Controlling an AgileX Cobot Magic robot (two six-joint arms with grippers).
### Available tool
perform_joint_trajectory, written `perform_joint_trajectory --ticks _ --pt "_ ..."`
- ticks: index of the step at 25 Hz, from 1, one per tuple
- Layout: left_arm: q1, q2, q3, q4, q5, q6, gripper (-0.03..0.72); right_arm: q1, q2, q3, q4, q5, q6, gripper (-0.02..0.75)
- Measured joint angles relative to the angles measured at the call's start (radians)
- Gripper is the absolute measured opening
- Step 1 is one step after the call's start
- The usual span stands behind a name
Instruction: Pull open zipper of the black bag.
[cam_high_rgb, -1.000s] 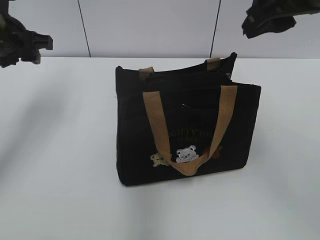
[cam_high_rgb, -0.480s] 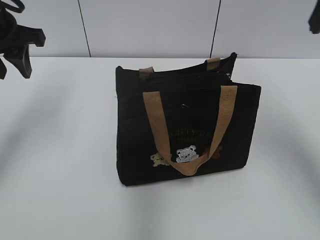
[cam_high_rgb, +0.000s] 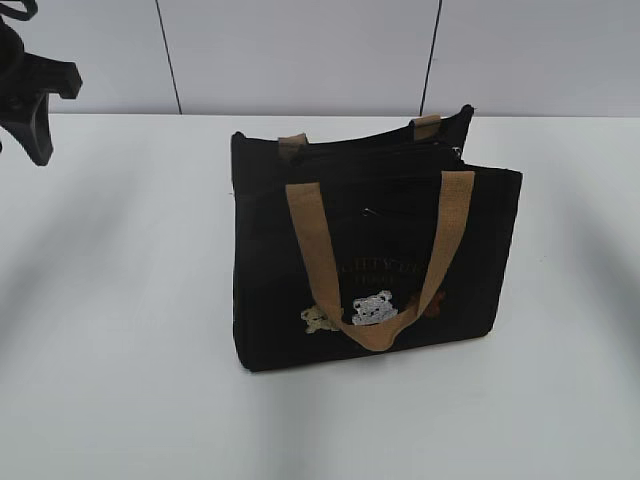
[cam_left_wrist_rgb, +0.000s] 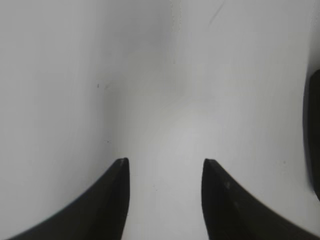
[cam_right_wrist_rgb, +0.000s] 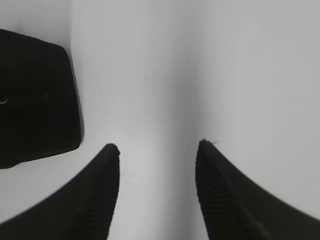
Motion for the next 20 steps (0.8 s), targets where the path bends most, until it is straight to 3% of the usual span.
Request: perform_joint_trajectory --ticks 13,20 --pt "0.000 -0.087 0.008 -0.021 0.001 0.038 0.352 -0.003 -0.055 0.066 0.063 0.001 -0.070 0.378" --pt "0.000 -0.407 0.249 -0.025 0.002 0.048 0.352 -0.003 -0.337 0.320 0.091 0.003 -0.070 0.378"
